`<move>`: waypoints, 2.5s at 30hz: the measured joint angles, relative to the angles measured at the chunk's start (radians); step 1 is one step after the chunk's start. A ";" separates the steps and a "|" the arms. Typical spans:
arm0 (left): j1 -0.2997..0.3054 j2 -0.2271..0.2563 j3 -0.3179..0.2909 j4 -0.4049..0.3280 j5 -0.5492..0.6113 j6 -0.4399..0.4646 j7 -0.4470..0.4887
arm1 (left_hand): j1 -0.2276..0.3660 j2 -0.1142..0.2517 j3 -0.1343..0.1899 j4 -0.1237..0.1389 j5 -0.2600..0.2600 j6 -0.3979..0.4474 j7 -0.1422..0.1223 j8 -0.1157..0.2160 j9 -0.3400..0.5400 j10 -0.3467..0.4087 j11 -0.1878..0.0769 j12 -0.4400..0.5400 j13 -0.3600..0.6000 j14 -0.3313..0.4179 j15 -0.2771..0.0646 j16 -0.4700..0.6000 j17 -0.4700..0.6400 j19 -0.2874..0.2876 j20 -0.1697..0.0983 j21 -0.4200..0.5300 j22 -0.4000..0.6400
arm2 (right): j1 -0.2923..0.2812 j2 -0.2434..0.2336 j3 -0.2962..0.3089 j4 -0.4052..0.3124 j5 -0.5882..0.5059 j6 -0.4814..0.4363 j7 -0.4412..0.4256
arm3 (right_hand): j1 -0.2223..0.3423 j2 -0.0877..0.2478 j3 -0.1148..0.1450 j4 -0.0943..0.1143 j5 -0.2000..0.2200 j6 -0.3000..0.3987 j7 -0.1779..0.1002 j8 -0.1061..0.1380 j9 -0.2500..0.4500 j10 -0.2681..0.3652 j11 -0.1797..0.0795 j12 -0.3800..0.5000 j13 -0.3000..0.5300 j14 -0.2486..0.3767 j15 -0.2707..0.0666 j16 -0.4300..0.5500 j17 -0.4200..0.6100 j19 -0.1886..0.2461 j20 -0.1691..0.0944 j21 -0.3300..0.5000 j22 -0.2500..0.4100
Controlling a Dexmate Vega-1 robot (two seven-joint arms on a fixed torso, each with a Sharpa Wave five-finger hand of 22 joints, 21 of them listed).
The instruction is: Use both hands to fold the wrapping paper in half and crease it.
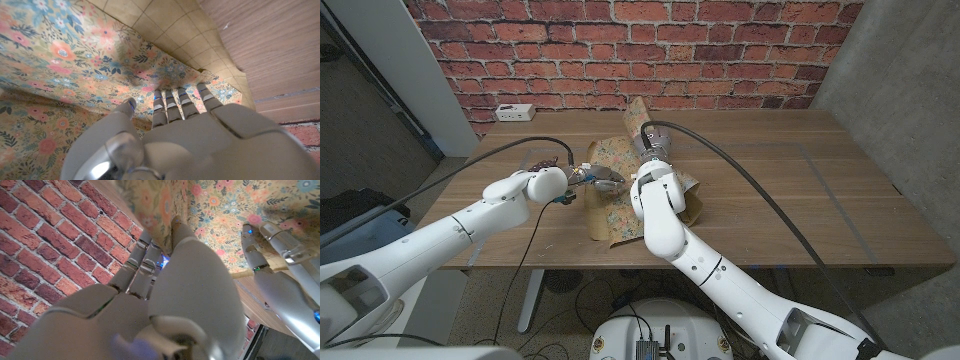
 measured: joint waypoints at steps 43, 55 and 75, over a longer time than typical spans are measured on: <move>0.062 0.021 -0.043 -0.029 0.020 -0.046 0.132 | 0.035 -0.004 0.109 -0.073 0.000 0.165 0.020 0.038 0.000 0.141 0.016 0.034 0.004 0.143 0.002 0.013 -0.005 0.075 0.029 0.008 0.002 | -0.080 -0.290 0.284 -0.166 1.342 0.456 -0.659 | -0.554 0.053 -0.119 0.219 -0.055 -0.085 0.013 -0.033 -0.009 -0.117 0.068 -0.093 -0.006 -0.214 0.060 -0.218 -0.127 -0.102 0.195 -0.066 -0.015; 0.185 0.020 -0.127 -0.049 0.091 -0.127 0.485 | 0.068 0.014 0.198 -0.141 0.027 0.505 0.083 0.125 0.029 0.461 0.034 0.133 0.046 0.442 -0.019 0.112 0.050 0.190 -0.001 0.063 0.020 | -0.078 -0.362 0.265 -0.148 1.757 0.531 -0.804 | -0.554 0.053 -0.109 0.210 -0.063 -0.075 0.011 -0.033 -0.009 -0.111 0.074 -0.101 -0.010 -0.214 0.060 -0.243 -0.164 -0.120 0.202 -0.066 -0.012; 0.268 -0.094 -0.192 0.124 0.235 -0.457 1.134 | 0.349 0.006 0.181 -0.252 0.094 0.718 0.103 0.721 0.690 0.808 0.012 0.821 0.971 0.753 -0.023 0.866 0.919 0.372 -0.047 0.563 0.274 | -0.089 -0.413 0.249 -0.157 1.948 0.591 -0.952 | -0.558 0.057 -0.097 0.205 -0.063 -0.063 0.009 -0.029 -0.014 -0.100 0.063 -0.101 -0.015 -0.210 0.057 -0.258 -0.192 -0.131 0.202 -0.073 -0.013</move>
